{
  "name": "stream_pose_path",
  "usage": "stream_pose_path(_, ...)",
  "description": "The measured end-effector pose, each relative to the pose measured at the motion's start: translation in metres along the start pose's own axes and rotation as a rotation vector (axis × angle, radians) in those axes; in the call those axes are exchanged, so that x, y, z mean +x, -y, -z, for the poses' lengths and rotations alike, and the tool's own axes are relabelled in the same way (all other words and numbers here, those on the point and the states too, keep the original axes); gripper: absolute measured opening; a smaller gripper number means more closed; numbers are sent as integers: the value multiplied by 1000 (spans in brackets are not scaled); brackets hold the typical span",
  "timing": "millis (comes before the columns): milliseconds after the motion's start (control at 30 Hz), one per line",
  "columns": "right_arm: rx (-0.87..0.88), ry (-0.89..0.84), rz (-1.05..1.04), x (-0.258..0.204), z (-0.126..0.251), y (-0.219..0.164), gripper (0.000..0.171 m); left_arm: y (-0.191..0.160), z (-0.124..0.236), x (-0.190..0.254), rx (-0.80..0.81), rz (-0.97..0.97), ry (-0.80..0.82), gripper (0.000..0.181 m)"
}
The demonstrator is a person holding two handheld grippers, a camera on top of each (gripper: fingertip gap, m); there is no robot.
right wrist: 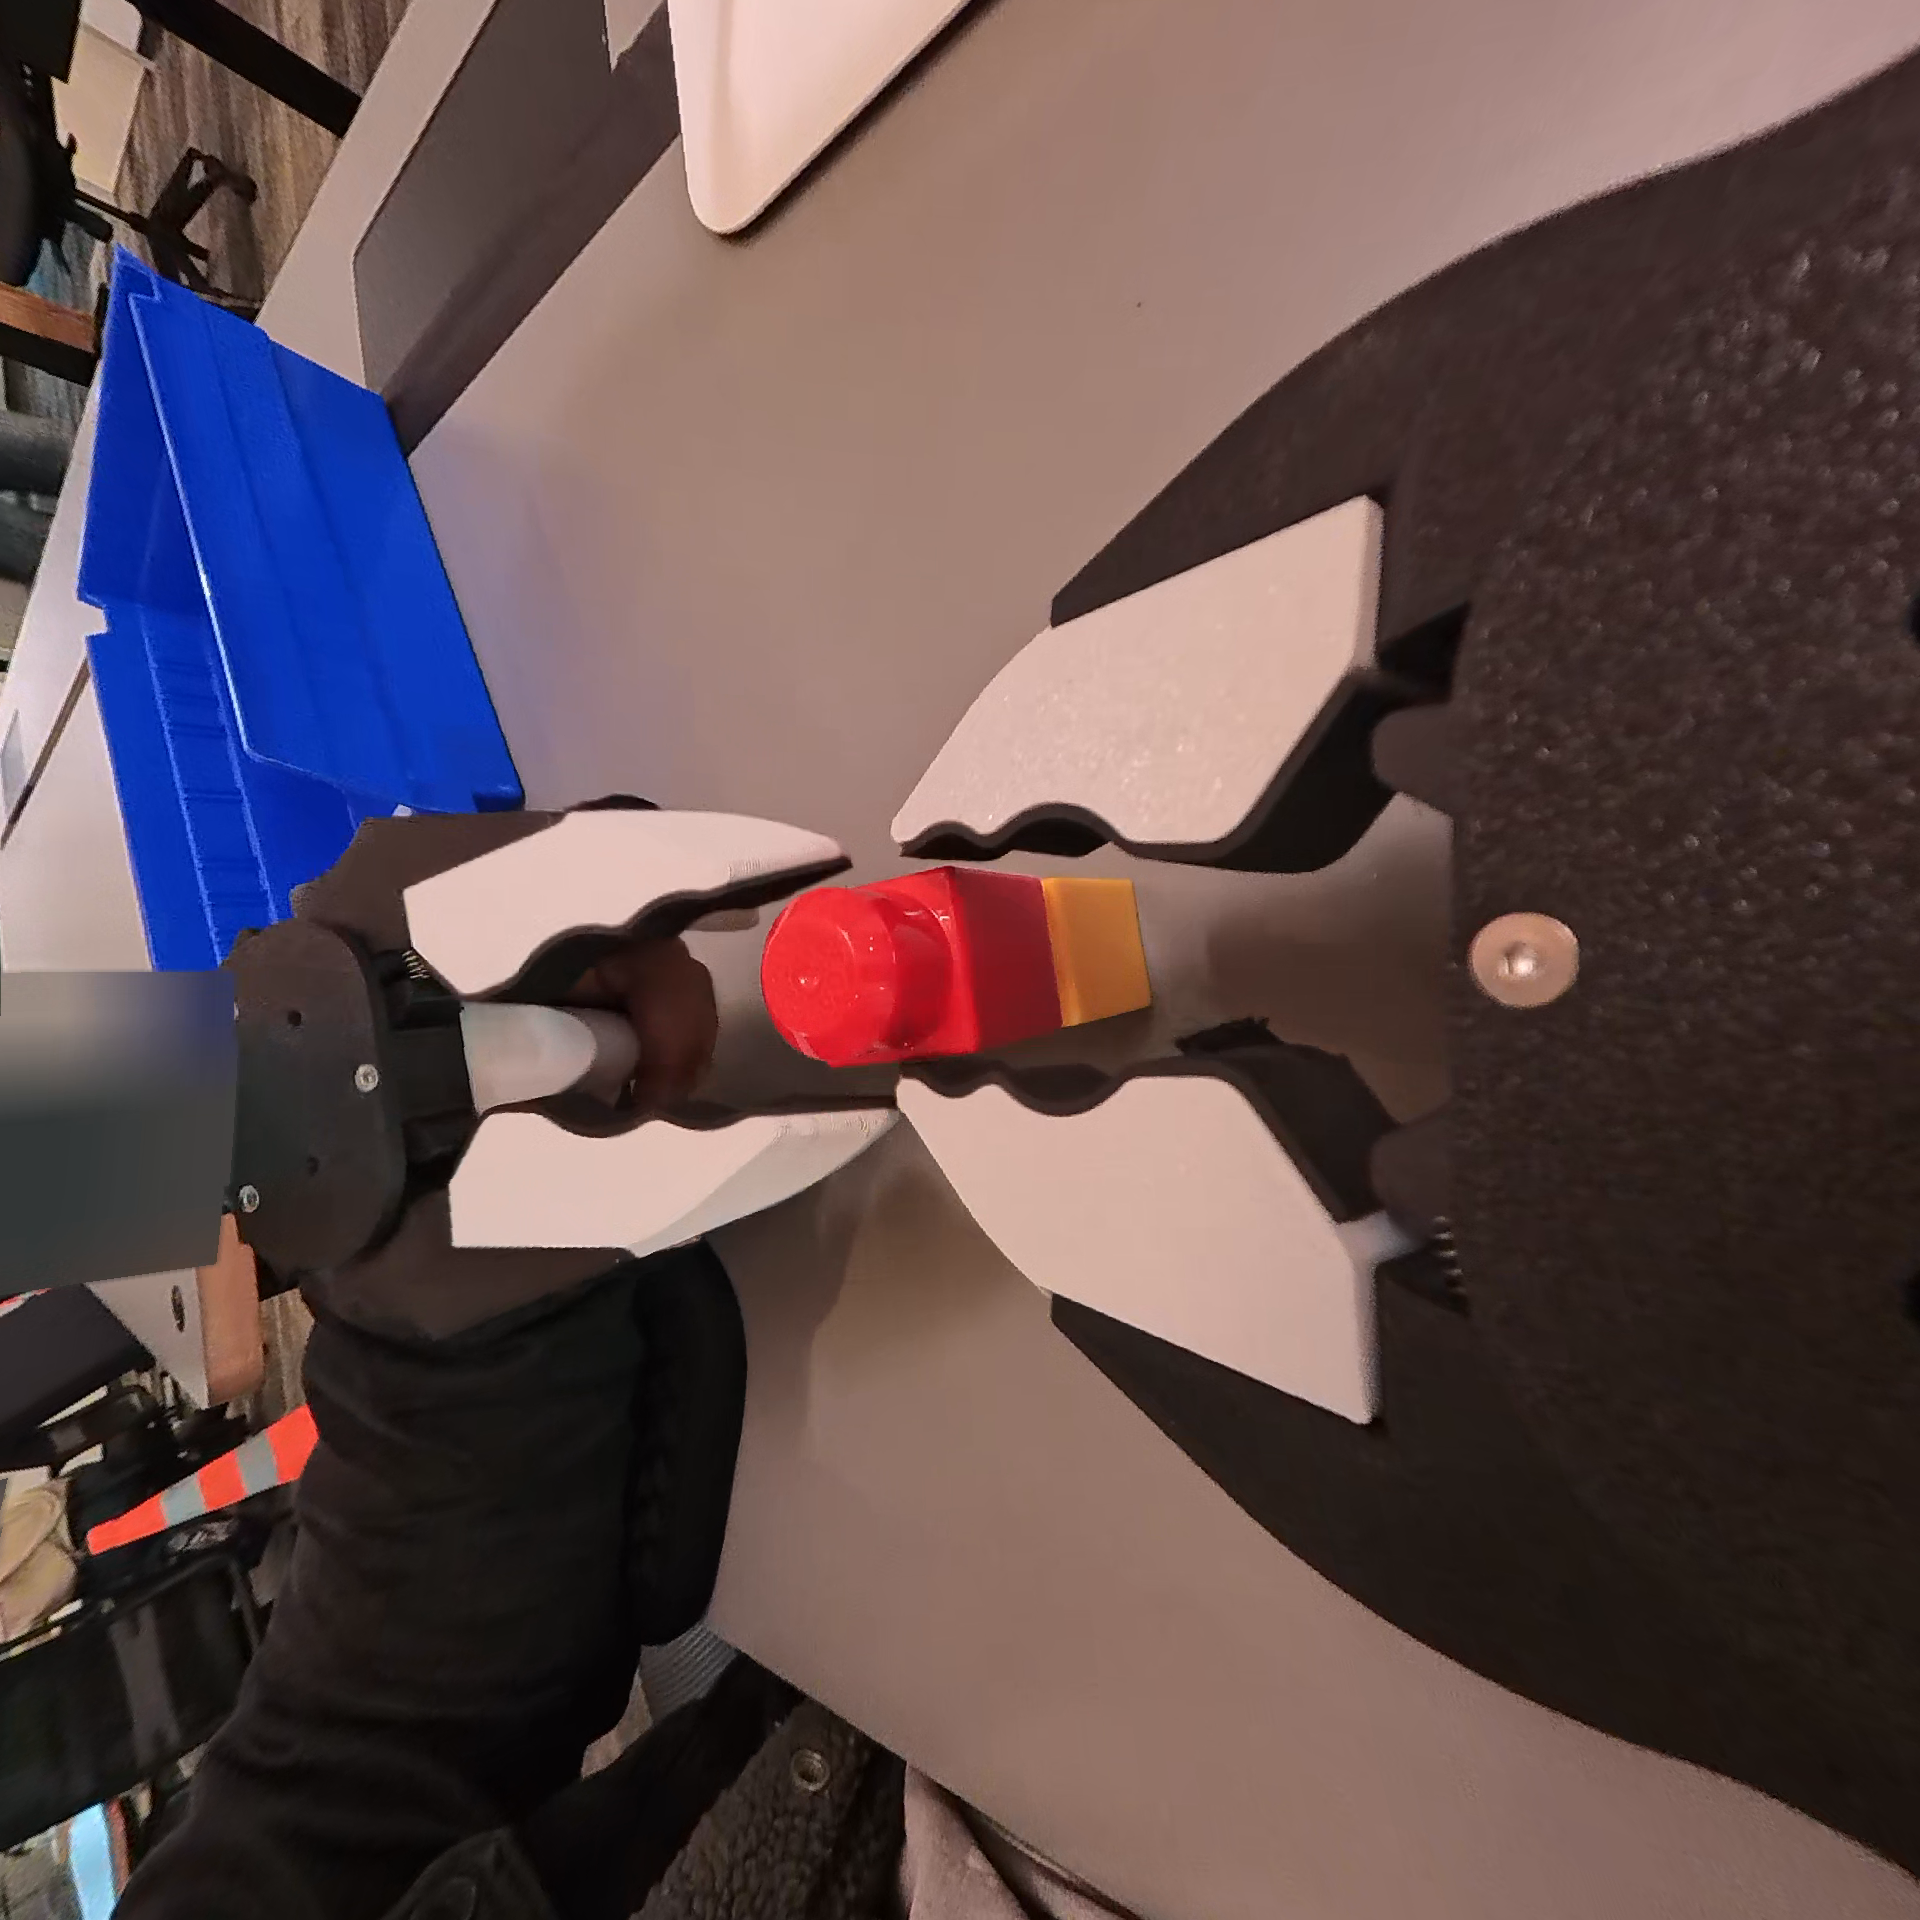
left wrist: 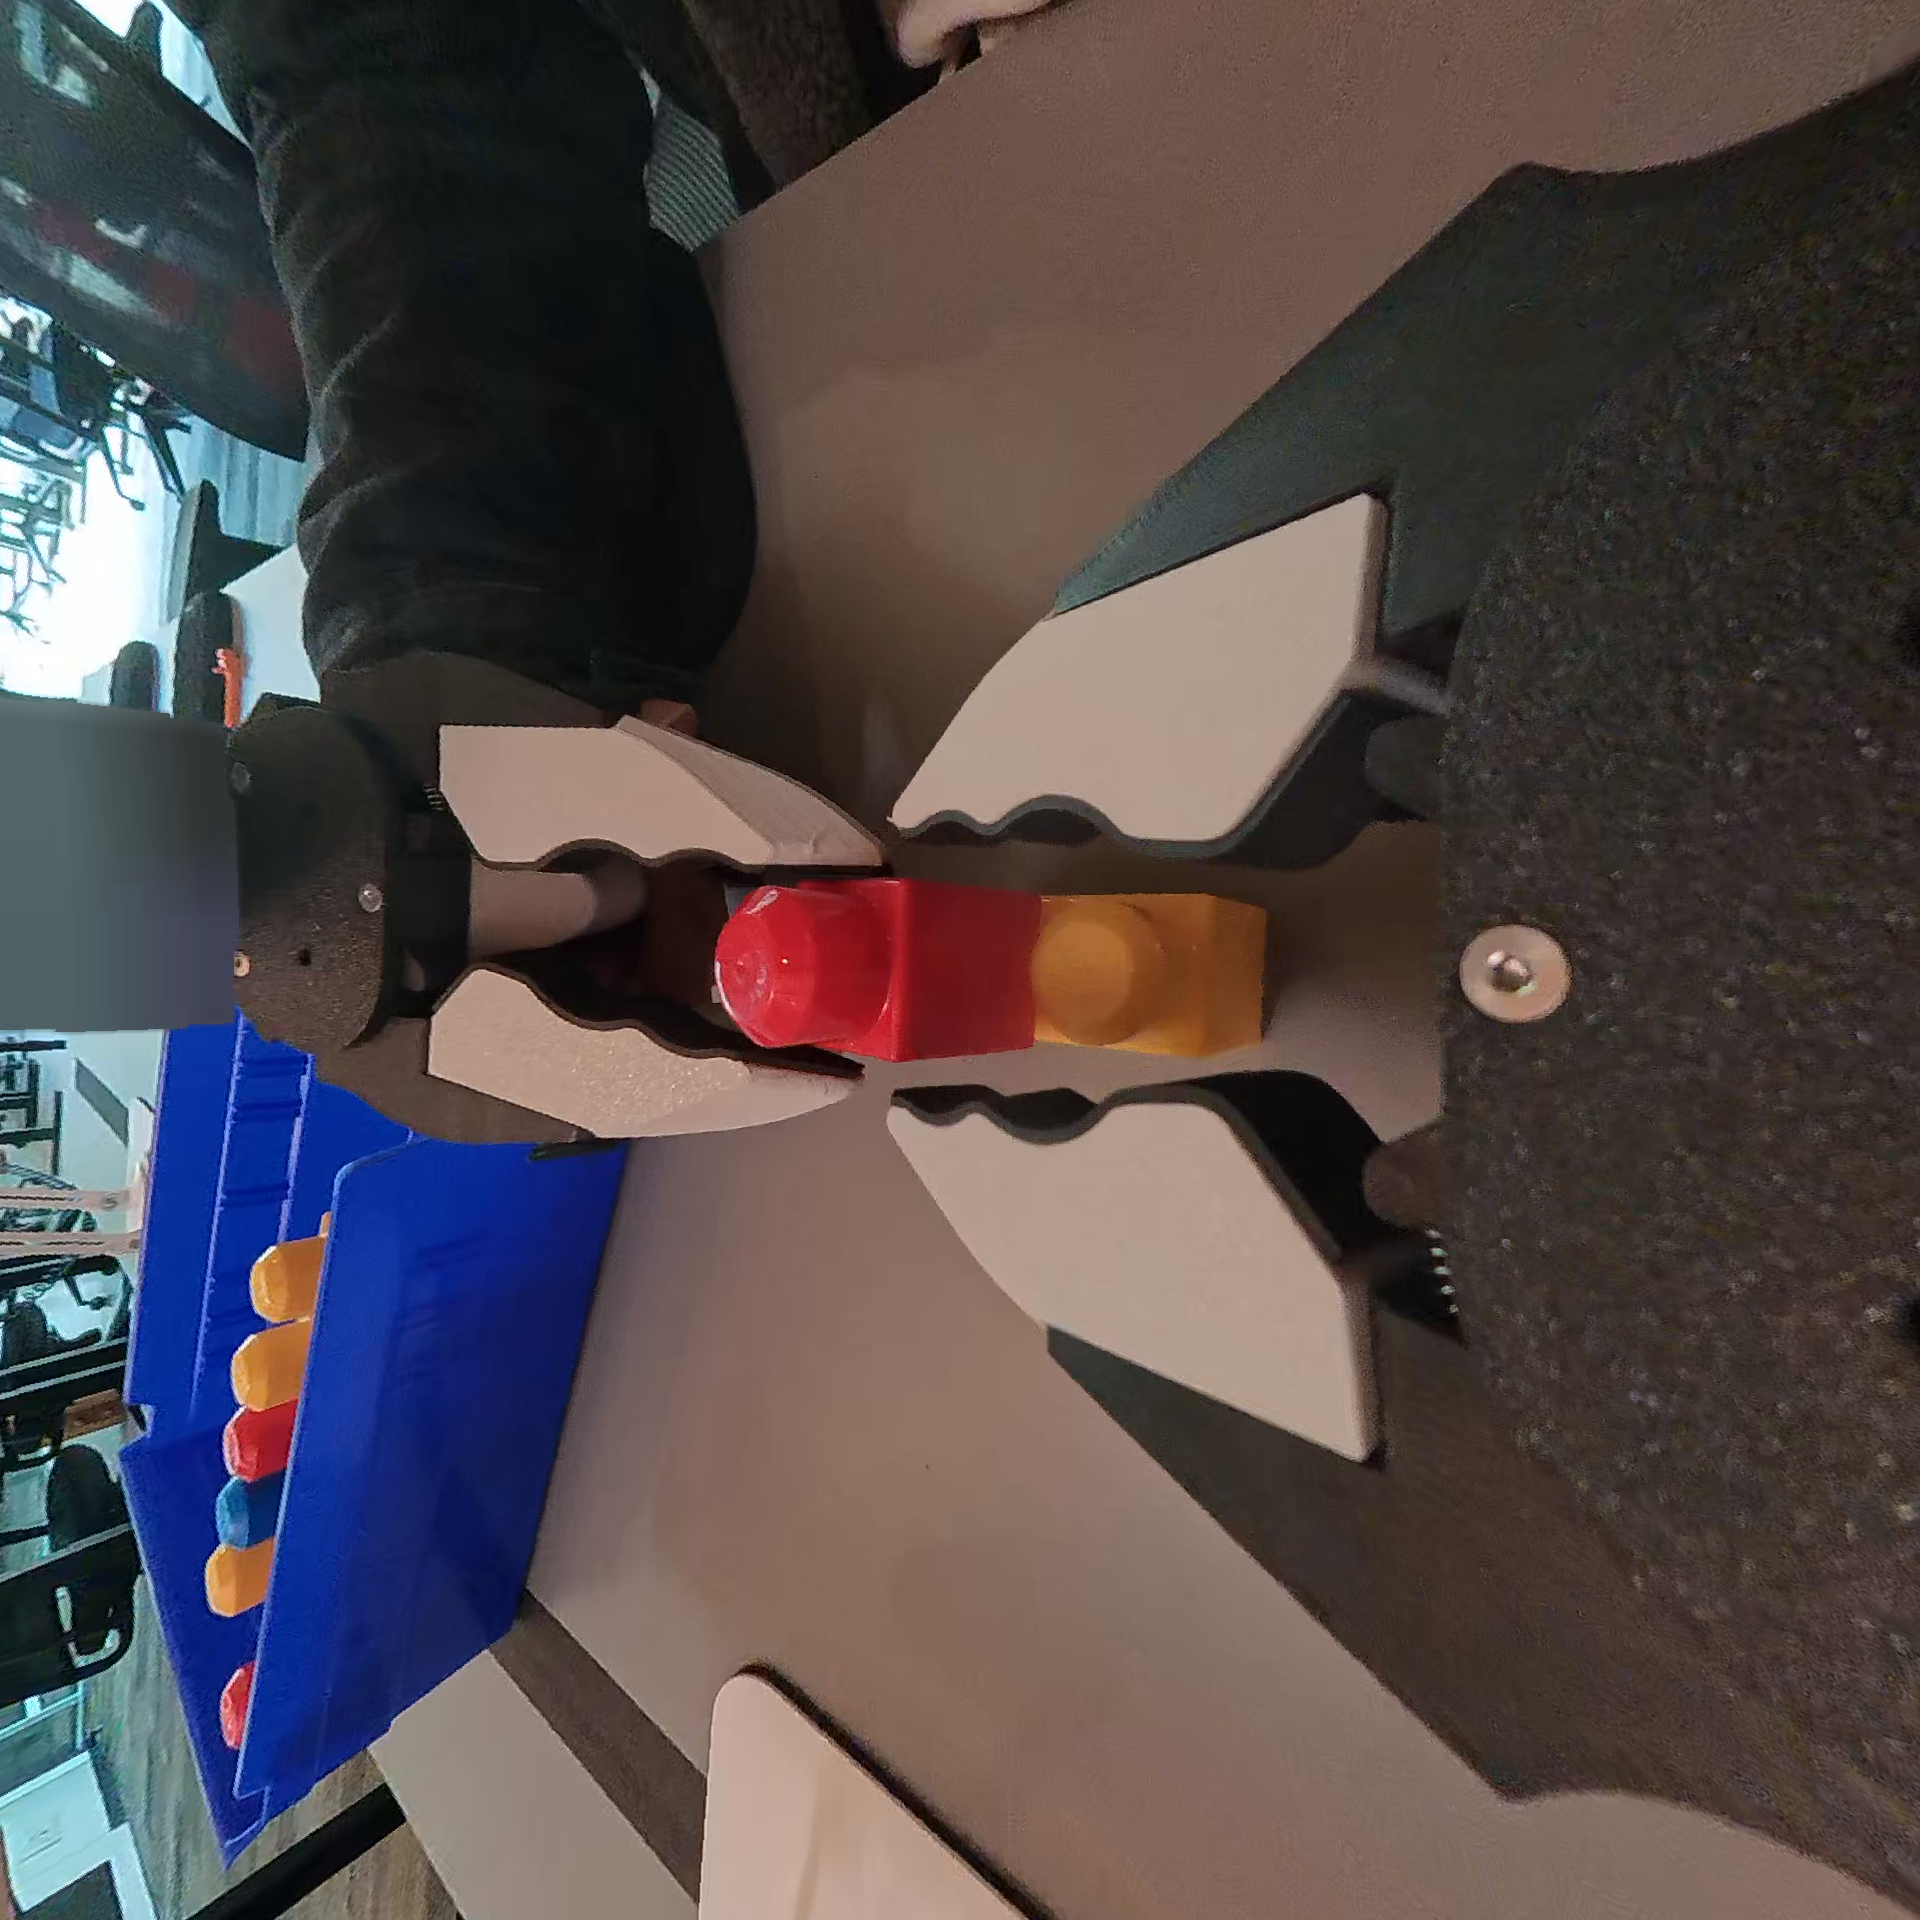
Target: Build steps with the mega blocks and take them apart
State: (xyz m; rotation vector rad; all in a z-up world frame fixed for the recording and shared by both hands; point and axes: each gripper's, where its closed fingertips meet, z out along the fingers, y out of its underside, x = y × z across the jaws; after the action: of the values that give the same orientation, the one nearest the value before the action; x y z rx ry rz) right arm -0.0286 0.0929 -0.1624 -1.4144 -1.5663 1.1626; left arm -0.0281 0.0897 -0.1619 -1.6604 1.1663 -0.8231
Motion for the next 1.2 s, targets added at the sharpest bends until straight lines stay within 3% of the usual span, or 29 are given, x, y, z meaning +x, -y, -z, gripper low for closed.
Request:
stream_pose_path(133, 19, 0, -2, 0, 2, 5, 40, -7, 9, -4, -55, -14, -1, 56)
stream_pose_path(300, 59, -11, -15, 3, 9, 13, 46, -49, 14, -2, -297, 18, -41, 88)
stream_pose_path(400, 62, -20, -18, 5, 10, 14, 46, -64, 6, 1, -382, -24, -35, 89)
stream_pose_path(933, 82, -32, -34, 8, 11, 17, 45, -76, -15, 1, -433, -9, 7, 66)
stream_pose_path(1000, 89, -26, -35, 7, 11, 18, 45, -74, -15, -3, -429, -6, 29, 43)
stream_pose_path(1200, 81, -25, -10, 4, 14, 21, 46, -74, -13, -3, -470, -21, 39, 42)
